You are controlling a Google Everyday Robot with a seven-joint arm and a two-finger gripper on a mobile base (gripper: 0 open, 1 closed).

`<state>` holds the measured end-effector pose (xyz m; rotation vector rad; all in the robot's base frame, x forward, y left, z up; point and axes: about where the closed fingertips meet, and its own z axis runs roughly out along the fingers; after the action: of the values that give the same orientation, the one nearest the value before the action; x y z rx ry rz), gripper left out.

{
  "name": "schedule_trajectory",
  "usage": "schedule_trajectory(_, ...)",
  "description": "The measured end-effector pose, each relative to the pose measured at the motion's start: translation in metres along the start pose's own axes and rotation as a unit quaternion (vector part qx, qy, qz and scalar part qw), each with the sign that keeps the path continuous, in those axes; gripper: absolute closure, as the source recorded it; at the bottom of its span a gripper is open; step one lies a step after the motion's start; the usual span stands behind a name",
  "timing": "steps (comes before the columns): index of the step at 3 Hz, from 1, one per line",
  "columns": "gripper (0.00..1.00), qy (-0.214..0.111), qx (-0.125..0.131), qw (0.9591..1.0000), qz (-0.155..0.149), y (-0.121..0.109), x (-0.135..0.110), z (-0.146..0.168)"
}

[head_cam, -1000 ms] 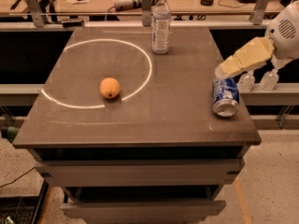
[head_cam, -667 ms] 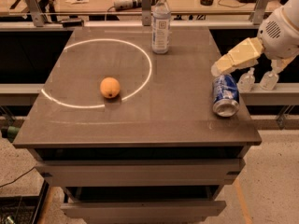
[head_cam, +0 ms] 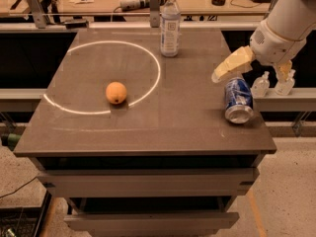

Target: Place pepsi can upright

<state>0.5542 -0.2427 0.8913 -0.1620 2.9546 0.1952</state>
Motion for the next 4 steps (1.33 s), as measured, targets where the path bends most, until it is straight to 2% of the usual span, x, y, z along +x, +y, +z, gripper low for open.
schedule_trajectory(1,0.0,0.02,0.011,0.9997,0.01,0.007,-0.008,0.018)
schedule_trajectory(2,0.0,0.038,0.01,0.9989,0.027,0.014,-0.008,0.034)
schedule_trajectory(4,0.0,0.055,0.013,0.997,0.052,0.018,0.005,0.056)
